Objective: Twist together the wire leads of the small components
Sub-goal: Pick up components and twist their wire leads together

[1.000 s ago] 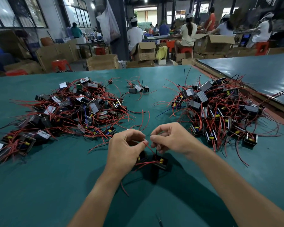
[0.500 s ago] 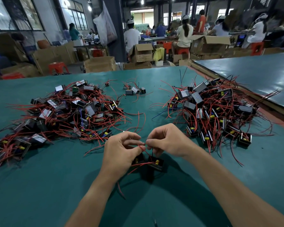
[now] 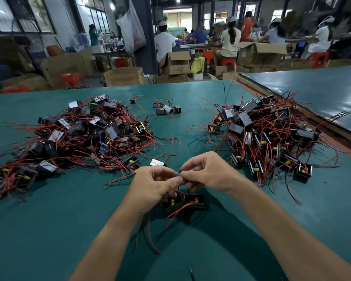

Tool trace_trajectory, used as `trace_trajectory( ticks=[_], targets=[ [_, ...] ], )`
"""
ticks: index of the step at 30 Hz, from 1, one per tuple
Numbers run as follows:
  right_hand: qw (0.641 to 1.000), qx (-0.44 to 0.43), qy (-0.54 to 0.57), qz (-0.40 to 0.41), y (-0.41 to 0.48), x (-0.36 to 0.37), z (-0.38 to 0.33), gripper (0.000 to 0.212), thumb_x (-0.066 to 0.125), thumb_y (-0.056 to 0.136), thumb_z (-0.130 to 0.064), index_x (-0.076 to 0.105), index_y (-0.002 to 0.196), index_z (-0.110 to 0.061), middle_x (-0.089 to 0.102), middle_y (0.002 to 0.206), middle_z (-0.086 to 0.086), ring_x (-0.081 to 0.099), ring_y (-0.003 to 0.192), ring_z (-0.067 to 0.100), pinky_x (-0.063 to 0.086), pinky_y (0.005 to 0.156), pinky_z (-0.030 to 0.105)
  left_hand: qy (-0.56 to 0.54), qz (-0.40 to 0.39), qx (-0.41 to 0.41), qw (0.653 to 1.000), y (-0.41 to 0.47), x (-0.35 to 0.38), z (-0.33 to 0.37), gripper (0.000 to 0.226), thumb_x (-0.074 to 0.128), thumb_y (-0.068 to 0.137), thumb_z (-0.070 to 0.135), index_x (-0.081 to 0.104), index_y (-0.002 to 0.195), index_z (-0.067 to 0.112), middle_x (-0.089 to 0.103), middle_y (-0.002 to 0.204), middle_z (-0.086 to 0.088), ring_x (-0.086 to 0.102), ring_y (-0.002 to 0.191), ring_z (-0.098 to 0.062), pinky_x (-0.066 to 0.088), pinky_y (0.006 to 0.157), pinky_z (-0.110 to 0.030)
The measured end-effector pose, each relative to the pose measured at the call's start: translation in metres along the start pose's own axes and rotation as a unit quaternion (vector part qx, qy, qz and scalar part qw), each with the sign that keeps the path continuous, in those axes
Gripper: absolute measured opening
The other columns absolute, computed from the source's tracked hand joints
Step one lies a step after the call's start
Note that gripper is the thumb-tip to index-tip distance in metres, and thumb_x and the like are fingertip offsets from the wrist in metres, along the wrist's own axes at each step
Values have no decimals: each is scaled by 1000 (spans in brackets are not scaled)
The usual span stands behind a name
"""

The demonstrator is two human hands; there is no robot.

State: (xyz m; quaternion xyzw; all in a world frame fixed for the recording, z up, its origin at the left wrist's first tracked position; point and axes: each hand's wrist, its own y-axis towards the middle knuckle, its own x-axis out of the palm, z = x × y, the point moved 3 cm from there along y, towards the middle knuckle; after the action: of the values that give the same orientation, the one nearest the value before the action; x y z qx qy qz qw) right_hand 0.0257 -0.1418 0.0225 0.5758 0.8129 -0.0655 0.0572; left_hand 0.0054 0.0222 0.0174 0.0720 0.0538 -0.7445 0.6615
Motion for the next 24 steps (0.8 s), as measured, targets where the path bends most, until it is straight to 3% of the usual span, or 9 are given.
trace_trajectory(
  ticks=[3, 8, 12, 18, 24],
  targets=[
    [1000, 13, 27, -7, -1, -3, 0, 1, 61, 92, 2, 62, 92, 3, 73, 71, 13, 66, 53, 17, 58, 52, 28, -3, -2, 2, 1000, 1, 0, -2, 13, 78, 73, -6, 73, 72, 6, 68, 60, -6, 57, 47, -10, 48, 47, -19],
    [999, 15, 35, -8, -3, -7, 0, 7, 63, 90, 2, 66, 85, 5, 71, 79, 22, 66, 58, 17, 57, 55, 26, 27, 3, -11, 1000, 0, 1, -2, 21, 75, 77, -6, 74, 70, 14, 70, 60, -2, 56, 50, -6, 45, 50, -14],
    [1000, 2, 6, 12, -2, -7, 0, 7, 67, 87, 2, 69, 81, 4, 66, 61, 10, 62, 51, 12, 57, 55, 23, 51, 2, -12, 999, -1, 1, 1, 17, 73, 81, 1, 75, 70, 14, 67, 58, 4, 53, 48, -1, 42, 49, -12],
    [1000, 18, 12, 16, -2, -3, -1, 9, 72, 83, 2, 66, 76, 2, 66, 58, 10, 63, 49, 13, 54, 49, 23, 68, 16, -8, 997, 0, 0, 0, 22, 63, 88, 5, 66, 68, 13, 65, 58, -1, 51, 55, -15, 39, 50, -20],
    [1000, 17, -7, -7, -2, -2, -1, 15, 68, 88, -1, 64, 74, -1, 64, 59, 10, 61, 50, 15, 56, 52, 24, 33, -31, -1, 999, -3, 6, 2, 10, 68, 87, 3, 69, 77, 5, 71, 63, -5, 55, 51, -7, 43, 52, -15]
  ],
)
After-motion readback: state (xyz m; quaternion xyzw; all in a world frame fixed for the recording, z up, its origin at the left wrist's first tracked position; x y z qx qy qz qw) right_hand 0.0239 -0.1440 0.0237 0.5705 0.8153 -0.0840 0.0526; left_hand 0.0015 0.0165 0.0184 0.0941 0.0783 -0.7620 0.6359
